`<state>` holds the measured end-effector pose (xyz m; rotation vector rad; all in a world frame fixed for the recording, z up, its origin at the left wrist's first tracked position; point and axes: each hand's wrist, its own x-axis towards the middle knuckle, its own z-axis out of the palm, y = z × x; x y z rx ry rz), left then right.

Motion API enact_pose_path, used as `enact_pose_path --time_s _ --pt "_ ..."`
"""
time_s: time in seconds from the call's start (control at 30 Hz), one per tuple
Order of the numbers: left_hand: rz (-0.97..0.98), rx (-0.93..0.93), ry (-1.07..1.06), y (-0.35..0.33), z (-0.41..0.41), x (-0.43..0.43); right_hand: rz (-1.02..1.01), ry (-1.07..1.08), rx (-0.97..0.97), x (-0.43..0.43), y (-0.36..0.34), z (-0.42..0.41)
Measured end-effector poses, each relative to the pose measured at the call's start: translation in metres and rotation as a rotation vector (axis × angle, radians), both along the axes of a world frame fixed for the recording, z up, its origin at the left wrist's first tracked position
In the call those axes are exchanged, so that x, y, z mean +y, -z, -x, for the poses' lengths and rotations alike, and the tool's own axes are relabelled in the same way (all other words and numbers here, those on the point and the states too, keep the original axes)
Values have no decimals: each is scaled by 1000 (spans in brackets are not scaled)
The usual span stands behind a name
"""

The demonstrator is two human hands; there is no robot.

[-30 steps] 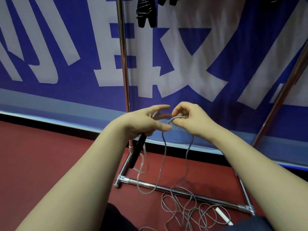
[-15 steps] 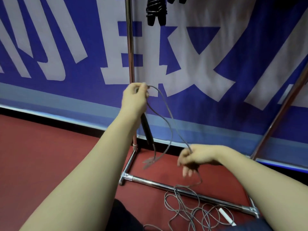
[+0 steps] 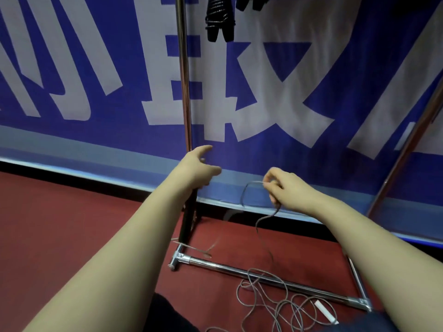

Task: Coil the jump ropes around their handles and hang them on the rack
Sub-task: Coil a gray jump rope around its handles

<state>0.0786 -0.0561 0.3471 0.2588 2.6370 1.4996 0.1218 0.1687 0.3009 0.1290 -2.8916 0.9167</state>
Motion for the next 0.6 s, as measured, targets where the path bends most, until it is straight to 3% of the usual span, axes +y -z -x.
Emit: enact_pose_path --time_s 0.07,0.13,0.2,0.3,0.37,0.43,0.47,0.6 --pt "53 22 101 0 1 2 -83 -80 93 -13 -11 -4" --pt "95 -42 239 0 -4 5 -41 -140 233 -23 -19 -6" --pt "78 -143 365 0 -10 9 107 -114 350 -30 -28 -8" --pt "44 -191 479 1 -14 11 406 -26 361 -36 -36 -11" --pt "33 -129 455 -1 -13 11 580 -24 248 -33 -39 -12" --pt "-36 -48 360 -2 -11 13 718 -71 -9 -23 -35 -13" --pt "-94 -13 322 -2 -11 14 699 -113 -153 -17 -30 -13" --pt "-397 67 165 -7 -9 13 303 -261 -573 -7 13 -9"
